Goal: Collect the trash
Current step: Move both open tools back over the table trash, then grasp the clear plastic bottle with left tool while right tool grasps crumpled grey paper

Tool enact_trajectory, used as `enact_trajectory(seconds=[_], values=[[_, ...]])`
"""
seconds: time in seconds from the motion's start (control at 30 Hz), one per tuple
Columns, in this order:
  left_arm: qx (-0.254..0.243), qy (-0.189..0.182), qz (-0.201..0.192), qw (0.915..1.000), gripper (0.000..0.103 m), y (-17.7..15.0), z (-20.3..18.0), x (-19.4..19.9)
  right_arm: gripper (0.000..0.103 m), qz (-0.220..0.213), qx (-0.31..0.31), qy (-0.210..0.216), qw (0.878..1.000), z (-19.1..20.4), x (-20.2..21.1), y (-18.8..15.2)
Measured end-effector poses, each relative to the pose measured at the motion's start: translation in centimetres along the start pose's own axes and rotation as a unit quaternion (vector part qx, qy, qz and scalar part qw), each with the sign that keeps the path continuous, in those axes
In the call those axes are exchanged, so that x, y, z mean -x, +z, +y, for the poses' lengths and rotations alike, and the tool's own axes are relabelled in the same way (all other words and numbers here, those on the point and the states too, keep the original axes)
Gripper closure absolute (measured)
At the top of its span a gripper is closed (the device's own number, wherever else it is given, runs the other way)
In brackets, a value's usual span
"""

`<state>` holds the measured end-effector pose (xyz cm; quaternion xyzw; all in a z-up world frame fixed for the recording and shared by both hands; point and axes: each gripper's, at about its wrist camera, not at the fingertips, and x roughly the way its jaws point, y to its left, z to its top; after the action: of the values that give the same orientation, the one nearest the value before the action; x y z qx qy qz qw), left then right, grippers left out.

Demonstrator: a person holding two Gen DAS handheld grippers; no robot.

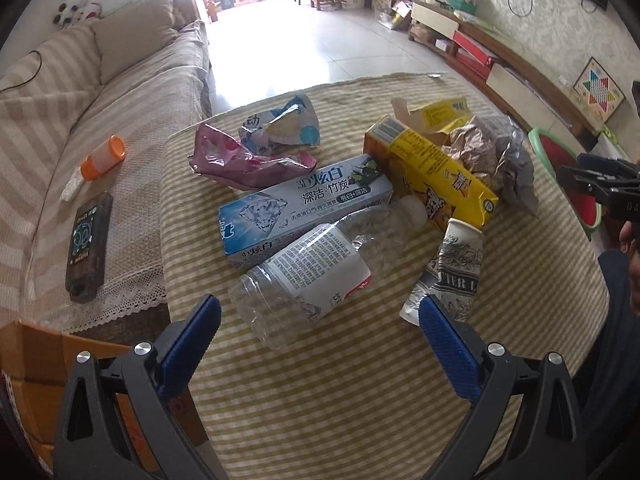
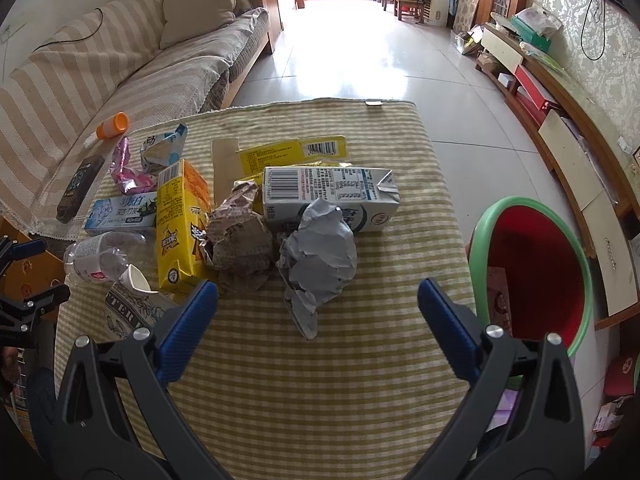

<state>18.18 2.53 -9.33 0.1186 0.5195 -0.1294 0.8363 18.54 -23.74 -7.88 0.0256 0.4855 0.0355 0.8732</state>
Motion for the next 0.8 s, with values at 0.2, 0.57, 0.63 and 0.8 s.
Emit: enact_trajectory(seconds=[0.2,0.57,0.63,0.8], values=[[-0.047,-0.006,0.037,0.9982,0.008,0.8,-0.1,-2.7,0.005,0.020,-0.005,-0.010,1.000,-0.7,-2.8,0.3],[-0.109,0.024,0.078,0.9906,0.010,2.2,-0.7,-6.1,0.012,0.045,-0.007,-0.008,0.999,-1.4,-6.6,1.5],[-0.122,0.034,0.085,0.9883,0.010,2.2,-1.0,-6.7,0.016,0.049,-0.007,-0.006,0.999,-1.5,-7.1,1.6],[-0.130,0.057,0.088,0.9860,0.017,2.4,-1.5,-7.1,0.045,0.055,-0.007,0.011,0.998,-1.2,-7.5,1.5]])
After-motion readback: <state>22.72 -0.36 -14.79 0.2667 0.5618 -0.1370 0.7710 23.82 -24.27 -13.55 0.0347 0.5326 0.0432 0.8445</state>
